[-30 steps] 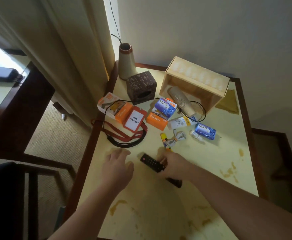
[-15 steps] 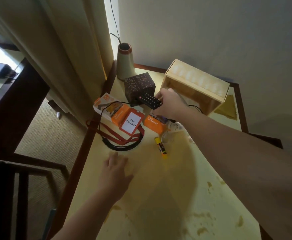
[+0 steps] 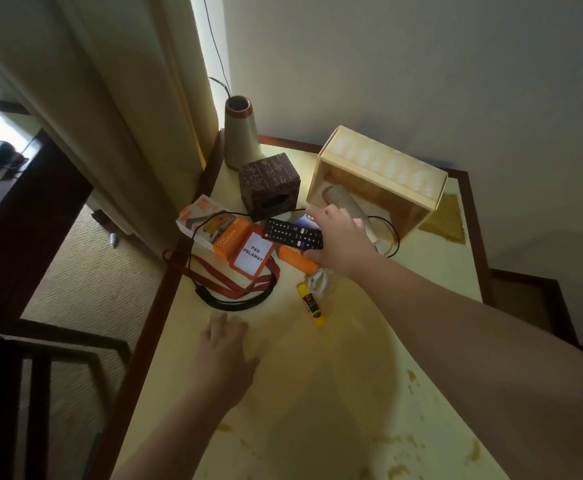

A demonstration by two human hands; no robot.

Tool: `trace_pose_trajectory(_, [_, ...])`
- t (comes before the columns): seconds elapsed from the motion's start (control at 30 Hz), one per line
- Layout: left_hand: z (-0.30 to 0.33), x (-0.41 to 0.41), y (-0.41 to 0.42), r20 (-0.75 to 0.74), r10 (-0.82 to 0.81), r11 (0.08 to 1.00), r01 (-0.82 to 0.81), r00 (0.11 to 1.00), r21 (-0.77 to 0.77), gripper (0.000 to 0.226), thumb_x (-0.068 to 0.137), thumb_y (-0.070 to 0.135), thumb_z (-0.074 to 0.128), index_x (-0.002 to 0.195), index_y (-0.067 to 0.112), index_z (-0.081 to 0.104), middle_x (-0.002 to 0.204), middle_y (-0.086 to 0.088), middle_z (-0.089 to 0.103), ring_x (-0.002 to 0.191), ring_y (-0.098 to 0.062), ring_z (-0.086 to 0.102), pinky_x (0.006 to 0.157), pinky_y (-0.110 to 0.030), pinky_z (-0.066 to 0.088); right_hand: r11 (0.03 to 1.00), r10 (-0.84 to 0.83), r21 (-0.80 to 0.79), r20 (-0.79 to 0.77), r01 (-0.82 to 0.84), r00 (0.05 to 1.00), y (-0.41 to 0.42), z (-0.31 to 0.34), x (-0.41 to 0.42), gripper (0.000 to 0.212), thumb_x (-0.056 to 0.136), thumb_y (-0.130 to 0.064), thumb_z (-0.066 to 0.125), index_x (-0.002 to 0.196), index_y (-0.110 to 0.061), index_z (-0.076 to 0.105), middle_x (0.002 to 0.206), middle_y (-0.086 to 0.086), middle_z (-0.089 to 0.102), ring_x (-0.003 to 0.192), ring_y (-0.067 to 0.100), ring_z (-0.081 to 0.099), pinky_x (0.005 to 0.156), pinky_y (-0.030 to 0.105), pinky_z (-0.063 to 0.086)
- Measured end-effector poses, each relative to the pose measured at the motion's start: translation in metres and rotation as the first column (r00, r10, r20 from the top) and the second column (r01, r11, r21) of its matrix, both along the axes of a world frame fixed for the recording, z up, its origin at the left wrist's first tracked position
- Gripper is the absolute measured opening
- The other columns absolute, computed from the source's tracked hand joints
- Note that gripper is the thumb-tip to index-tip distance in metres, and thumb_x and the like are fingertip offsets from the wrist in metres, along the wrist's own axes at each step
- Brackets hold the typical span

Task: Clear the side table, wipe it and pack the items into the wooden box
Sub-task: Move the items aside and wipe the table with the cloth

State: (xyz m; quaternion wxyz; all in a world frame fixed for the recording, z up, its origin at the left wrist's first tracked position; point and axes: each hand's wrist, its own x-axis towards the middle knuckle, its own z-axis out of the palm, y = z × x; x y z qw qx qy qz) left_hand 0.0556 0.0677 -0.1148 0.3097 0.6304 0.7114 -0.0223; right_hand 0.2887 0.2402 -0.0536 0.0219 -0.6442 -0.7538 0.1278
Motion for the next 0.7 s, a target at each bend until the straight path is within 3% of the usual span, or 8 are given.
trace_pose_trajectory(0.2, [-0.004,0.009,0.0,-0.018,0.046,0.999,-0.046,0.999,0.013,0.077,0.092,0.045,0.073,0.157,0.031,0.035,0.17,-0.006,0.014,0.158,-0.031,0.016,0.125,-0.047,0.03,0.995,0.041,0.086,0.052,-0.046,0.998,-0.024,-0.015,0.019,0.064,0.087,-0.048,0.073,0.144,-0.033,0.049,0.13,-0.001,0.053,0.122,0.025,0.048,0.102,0.047,0.039])
trace_pose_trajectory(0.53, [-0.001,0.014,-0.001,-0.053,0.048,0.999,-0.049,0.997,-0.019,0.08,0.093,0.046,0.072,0.16,0.03,0.031,0.173,-0.006,0.011,0.159,-0.03,0.012,0.126,-0.048,0.028,1.0,-0.004,0.014,-0.019,0.005,1.0,-0.034,-0.023,0.024,0.077,0.084,-0.058,0.074,0.15,-0.037,0.04,0.145,0.003,0.043,0.136,0.026,0.039,0.11,0.05,0.037])
trace_pose_trajectory(0.63, [0.003,0.021,0.001,-0.121,0.011,0.998,-0.018,0.993,-0.058,0.092,0.091,0.058,0.068,0.163,0.027,0.02,0.174,-0.009,0.003,0.161,-0.031,0.007,0.129,-0.052,0.018,0.989,-0.15,-0.024,-0.216,0.148,0.965,-0.043,-0.017,0.031,0.083,0.078,-0.065,0.076,0.15,-0.039,0.042,0.148,0.0,0.033,0.139,0.021,0.034,0.11,0.044,0.04])
trace_pose_trajectory(0.7, [0.007,0.031,0.003,-0.152,0.03,0.995,-0.044,0.988,-0.086,0.1,0.09,0.068,0.061,0.165,0.024,0.012,0.174,-0.011,-0.003,0.161,-0.032,0.002,0.128,-0.056,0.012,0.958,-0.26,0.009,-0.399,0.287,0.879,-0.053,-0.015,0.037,0.074,0.08,-0.062,0.076,0.145,-0.036,0.05,0.142,-0.004,0.034,0.135,0.014,0.038,0.105,0.036,0.045])
